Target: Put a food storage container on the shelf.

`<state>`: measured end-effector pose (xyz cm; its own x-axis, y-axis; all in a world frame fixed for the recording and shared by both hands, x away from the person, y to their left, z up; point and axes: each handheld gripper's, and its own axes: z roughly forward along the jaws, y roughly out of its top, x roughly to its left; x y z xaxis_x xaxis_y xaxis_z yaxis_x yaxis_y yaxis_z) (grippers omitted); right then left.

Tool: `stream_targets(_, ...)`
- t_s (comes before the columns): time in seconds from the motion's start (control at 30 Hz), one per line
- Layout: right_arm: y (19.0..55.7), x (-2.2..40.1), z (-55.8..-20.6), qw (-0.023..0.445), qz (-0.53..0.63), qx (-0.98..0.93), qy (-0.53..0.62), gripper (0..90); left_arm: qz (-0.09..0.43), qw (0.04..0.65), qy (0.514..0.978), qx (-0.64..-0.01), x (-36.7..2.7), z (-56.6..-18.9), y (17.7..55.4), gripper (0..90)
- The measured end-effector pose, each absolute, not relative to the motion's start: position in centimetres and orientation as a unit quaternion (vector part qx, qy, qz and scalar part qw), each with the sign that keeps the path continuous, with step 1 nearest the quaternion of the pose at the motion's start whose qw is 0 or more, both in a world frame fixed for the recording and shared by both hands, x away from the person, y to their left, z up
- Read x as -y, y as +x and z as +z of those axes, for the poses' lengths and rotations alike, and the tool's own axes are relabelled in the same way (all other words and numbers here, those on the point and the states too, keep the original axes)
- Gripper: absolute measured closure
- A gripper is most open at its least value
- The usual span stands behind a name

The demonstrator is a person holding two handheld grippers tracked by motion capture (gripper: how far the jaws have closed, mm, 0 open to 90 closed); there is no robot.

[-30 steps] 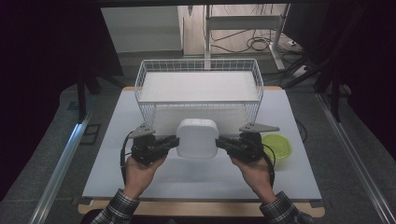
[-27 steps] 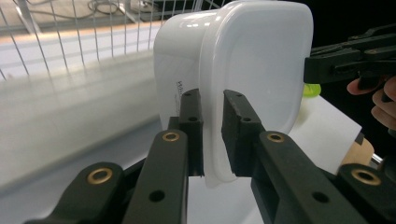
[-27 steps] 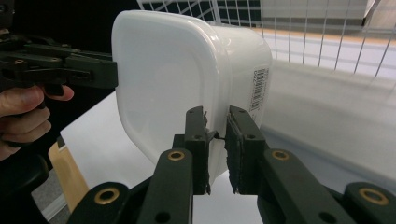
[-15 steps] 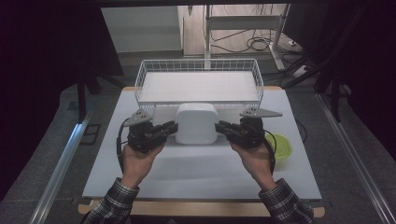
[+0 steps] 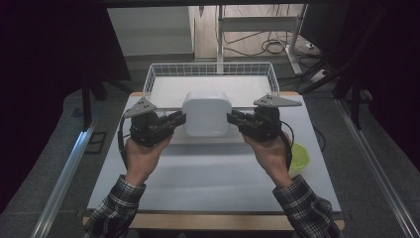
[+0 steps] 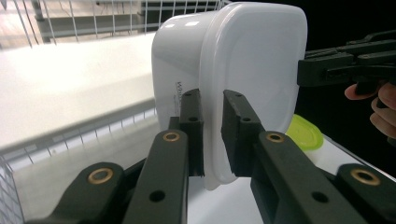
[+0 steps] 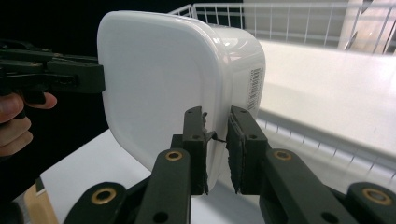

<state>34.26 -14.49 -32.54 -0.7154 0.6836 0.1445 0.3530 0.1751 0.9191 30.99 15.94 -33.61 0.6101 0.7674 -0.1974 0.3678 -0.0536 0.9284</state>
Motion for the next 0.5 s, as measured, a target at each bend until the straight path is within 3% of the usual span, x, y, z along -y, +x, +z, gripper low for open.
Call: stream_targets(0.5,37.3,14.2,-29.9,0.162,0.543,-0.744,0.355,77.8,0.161,0.566,0.698,-0.409,-16.1,-31.7,34.8,79.5)
